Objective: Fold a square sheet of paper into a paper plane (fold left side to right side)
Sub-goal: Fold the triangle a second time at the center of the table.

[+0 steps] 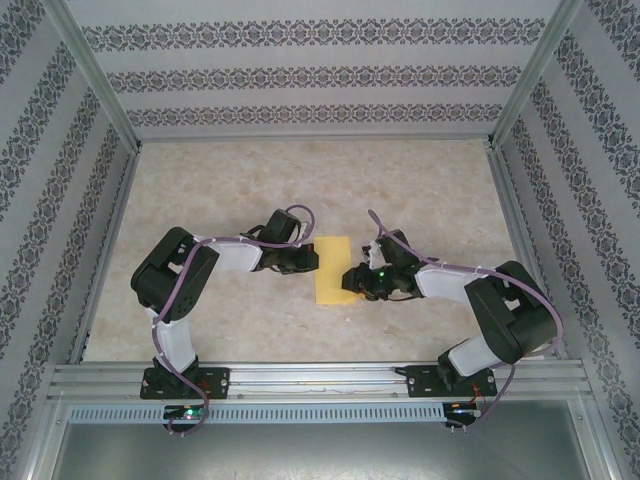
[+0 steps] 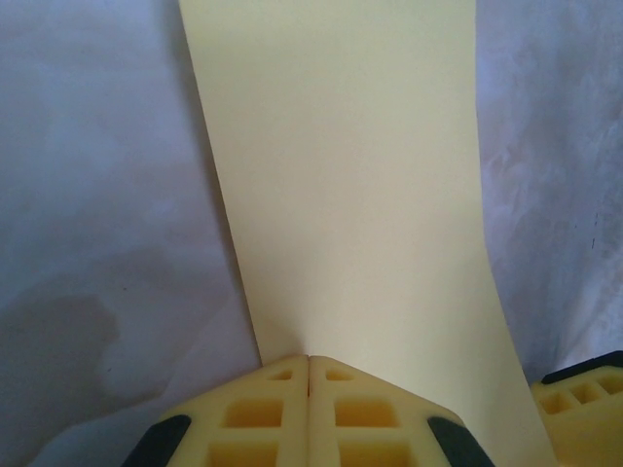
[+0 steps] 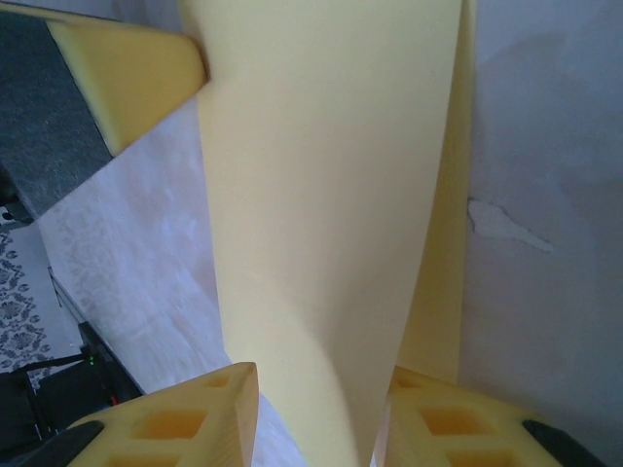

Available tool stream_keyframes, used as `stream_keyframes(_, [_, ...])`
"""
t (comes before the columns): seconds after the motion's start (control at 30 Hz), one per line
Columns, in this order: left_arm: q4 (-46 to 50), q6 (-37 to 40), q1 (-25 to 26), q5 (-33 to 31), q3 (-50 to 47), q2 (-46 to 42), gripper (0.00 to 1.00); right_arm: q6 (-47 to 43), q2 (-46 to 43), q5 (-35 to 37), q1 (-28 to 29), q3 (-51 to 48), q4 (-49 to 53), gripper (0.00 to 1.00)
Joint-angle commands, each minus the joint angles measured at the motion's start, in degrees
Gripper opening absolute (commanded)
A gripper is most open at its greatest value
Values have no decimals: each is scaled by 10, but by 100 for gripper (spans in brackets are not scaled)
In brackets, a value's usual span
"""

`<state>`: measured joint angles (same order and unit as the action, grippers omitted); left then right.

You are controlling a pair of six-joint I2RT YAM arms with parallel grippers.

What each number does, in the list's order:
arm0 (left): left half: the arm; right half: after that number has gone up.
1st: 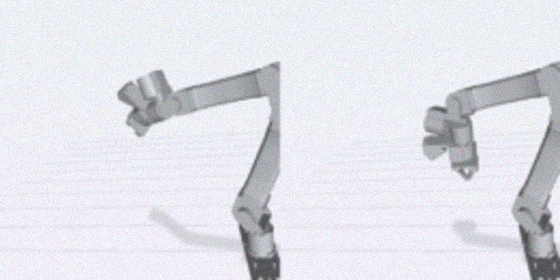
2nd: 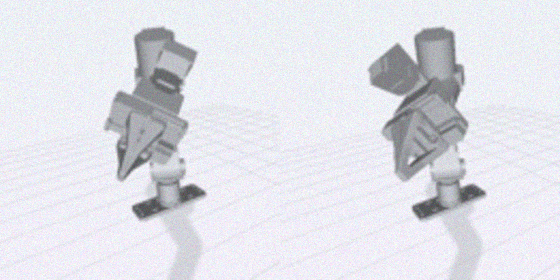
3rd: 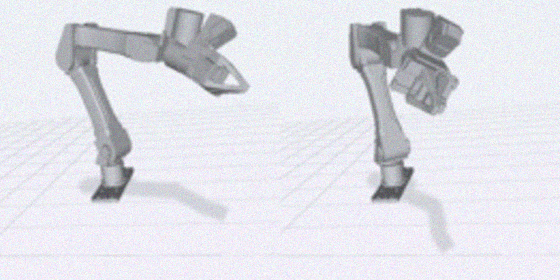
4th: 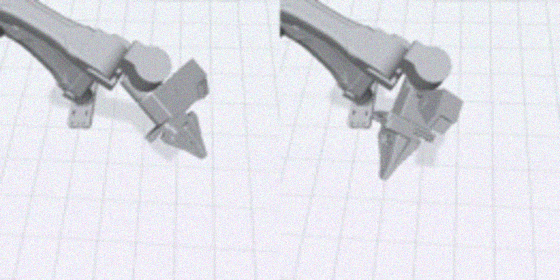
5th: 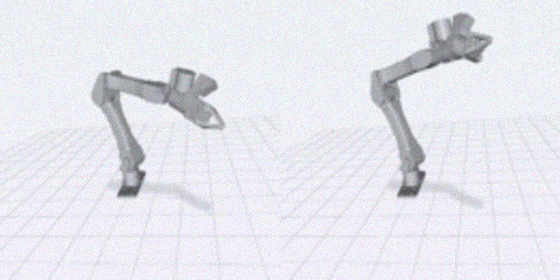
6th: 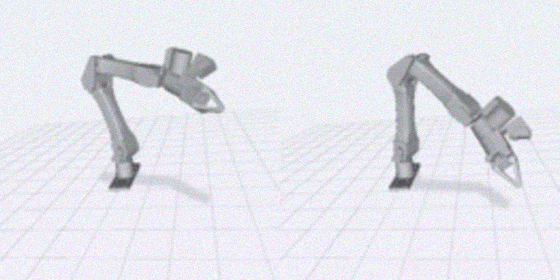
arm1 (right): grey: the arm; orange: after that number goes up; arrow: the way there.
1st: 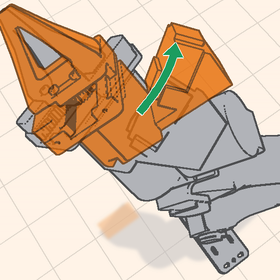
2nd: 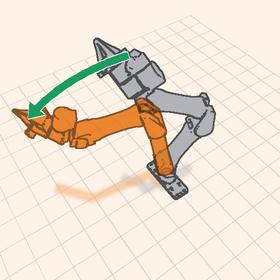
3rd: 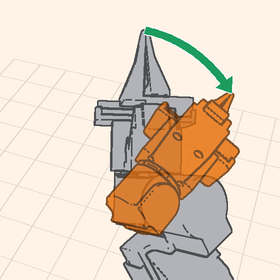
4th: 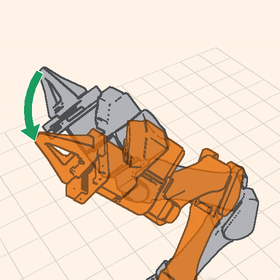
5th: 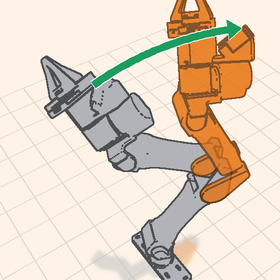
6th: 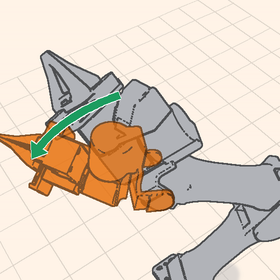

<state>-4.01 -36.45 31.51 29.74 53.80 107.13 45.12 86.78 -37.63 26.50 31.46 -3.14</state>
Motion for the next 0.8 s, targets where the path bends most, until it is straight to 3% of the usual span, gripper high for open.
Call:
stream_keyframes(0.0, [30, -3, 12, -10, -17, 4, 0, 3, 19, -23, -8, 22, -22, 35])
stream_keyframes(0.77, [17, -7, 13, -1, -15, -3, 0, -50, 149, -56, -81, 120, -28, 29])
